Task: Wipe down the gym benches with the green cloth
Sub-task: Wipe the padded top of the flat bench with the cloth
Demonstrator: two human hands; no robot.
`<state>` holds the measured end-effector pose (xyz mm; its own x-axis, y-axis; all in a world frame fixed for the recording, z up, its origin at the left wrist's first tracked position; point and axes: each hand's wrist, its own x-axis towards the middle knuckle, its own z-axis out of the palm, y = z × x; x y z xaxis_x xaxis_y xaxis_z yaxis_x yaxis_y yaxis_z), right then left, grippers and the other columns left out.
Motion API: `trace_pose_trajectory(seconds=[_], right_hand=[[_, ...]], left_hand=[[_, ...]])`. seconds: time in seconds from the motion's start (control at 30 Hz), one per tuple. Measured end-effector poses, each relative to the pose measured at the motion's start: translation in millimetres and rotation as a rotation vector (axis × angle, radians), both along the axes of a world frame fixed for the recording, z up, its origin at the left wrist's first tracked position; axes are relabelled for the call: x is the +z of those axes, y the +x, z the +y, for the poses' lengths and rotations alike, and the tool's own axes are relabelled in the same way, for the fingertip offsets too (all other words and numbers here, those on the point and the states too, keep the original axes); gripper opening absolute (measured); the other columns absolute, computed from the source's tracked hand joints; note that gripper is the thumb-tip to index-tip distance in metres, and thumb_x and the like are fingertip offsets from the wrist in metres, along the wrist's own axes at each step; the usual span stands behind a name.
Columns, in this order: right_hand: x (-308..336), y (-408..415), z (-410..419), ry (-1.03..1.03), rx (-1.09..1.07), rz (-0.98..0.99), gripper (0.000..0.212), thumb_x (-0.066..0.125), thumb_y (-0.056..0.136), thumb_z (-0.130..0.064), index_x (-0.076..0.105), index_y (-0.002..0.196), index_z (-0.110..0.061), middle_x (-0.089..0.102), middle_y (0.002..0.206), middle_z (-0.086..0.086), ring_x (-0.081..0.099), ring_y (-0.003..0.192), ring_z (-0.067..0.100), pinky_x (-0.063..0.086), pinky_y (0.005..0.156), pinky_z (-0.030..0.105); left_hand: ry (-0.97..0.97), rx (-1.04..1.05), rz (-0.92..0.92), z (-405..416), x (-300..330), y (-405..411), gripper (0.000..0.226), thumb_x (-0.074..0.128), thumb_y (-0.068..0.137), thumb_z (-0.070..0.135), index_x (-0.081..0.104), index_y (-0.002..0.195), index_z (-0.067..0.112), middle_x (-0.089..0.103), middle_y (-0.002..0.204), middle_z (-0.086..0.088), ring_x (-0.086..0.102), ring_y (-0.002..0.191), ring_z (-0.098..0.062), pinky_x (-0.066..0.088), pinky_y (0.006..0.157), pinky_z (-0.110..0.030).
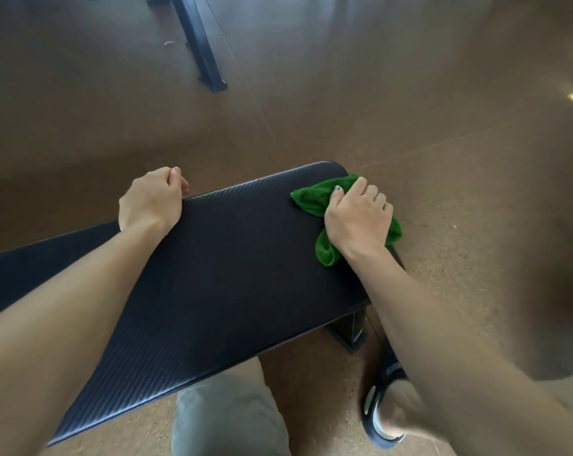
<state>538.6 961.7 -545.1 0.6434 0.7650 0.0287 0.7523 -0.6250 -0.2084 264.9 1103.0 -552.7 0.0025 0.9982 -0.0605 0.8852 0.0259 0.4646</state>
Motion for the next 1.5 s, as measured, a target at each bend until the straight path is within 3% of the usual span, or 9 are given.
trace_pose_trajectory(seconds=[0.13,0.27,0.57,0.67,0.83,1.0,1.13,1.4,1.5], right_hand=[[0.7,5.6,-38.7,0.003,0.043,0.038,0.059,0.031,0.108,-0.043,0.037,0.151,-0.004,0.054,0.137,0.020,0.053,0.122,0.039,0.040,0.101,0.049],[0.5,-0.8,-73.6,-0.023,-0.034,0.008,0.057,0.034,0.107,-0.041,0.040,0.147,-0.001,0.054,0.132,0.023,0.053,0.118,0.043,0.039,0.100,0.051],[0.6,-4.6,68.8,-0.021,0.004,-0.018,0.050,0.029,0.106,-0.037,0.051,0.131,0.002,0.056,0.132,0.023,0.053,0.120,0.042,0.037,0.103,0.049],[3.4,-12.2,97.3,-0.058,0.158,-0.006,0.047,0.026,0.105,-0.030,0.060,0.125,-0.003,0.061,0.131,0.020,0.054,0.120,0.039,0.036,0.102,0.047],[-6.1,-98.3,87.7,0.036,0.640,-0.011,0.045,0.028,0.100,-0.031,0.067,0.097,-0.009,0.071,0.100,0.013,0.062,0.096,0.036,0.038,0.094,0.046],[-12.3,-116.4,73.7,0.118,0.797,-0.009,0.036,0.034,0.103,-0.032,0.064,0.114,-0.014,0.067,0.116,0.003,0.059,0.109,0.029,0.036,0.108,0.045],[-12.4,-145.4,67.2,0.164,0.957,0.017,0.034,0.039,0.102,-0.031,0.063,0.118,-0.014,0.066,0.120,0.001,0.058,0.114,0.026,0.035,0.112,0.045],[-8.1,-125.5,67.6,0.097,0.956,0.002,0.054,0.024,0.102,-0.039,0.058,0.135,-0.013,0.067,0.122,0.002,0.058,0.116,0.025,0.037,0.107,0.041],[-4.3,-83.4,71.3,0.077,0.853,0.025,0.046,0.030,0.105,-0.039,0.061,0.131,-0.017,0.066,0.123,0.002,0.057,0.121,0.026,0.034,0.109,0.040]], left_hand=[[0.006,0.007,-0.014,0.0,-2.0,0.2,0.050,0.024,0.106,0.047,0.068,0.089,0.033,0.071,0.092,0.014,0.064,0.085,-0.017,0.049,0.080,-0.041],[0.017,0.017,-0.019,-1.7,-2.0,-0.4,0.050,0.024,0.106,0.048,0.068,0.088,0.033,0.071,0.091,0.013,0.065,0.085,-0.017,0.051,0.079,-0.041],[0.032,0.021,-0.033,4.1,-7.0,-1.4,0.048,0.026,0.109,0.046,0.067,0.088,0.031,0.069,0.088,0.014,0.062,0.079,-0.010,0.049,0.075,-0.037],[0.044,0.027,-0.030,4.4,-8.5,-0.9,0.048,0.026,0.108,0.047,0.067,0.087,0.031,0.070,0.087,0.014,0.063,0.079,-0.009,0.049,0.075,-0.038],[0.057,0.062,-0.036,3.2,-9.5,-1.5,0.049,0.025,0.107,0.049,0.067,0.086,0.032,0.071,0.089,0.014,0.065,0.083,-0.014,0.050,0.076,-0.039],[0.065,0.057,-0.035,2.5,-8.0,1.5,0.047,0.027,0.108,0.046,0.066,0.087,0.032,0.068,0.086,0.014,0.061,0.075,-0.008,0.042,0.069,-0.034],[0.056,0.055,-0.057,3.1,-6.9,-1.5,0.046,0.028,0.107,0.044,0.066,0.086,0.031,0.067,0.082,0.011,0.062,0.073,-0.013,0.039,0.060,-0.033],[0.050,0.043,-0.050,0.5,-5.5,-4.8,0.047,0.027,0.108,0.048,0.067,0.088,0.032,0.068,0.084,0.012,0.063,0.079,-0.014,0.047,0.072,-0.038],[0.028,0.057,-0.076,-1.4,-5.0,-4.5,0.048,0.027,0.106,0.047,0.067,0.087,0.031,0.071,0.087,0.015,0.065,0.085,-0.011,0.047,0.076,-0.036]])
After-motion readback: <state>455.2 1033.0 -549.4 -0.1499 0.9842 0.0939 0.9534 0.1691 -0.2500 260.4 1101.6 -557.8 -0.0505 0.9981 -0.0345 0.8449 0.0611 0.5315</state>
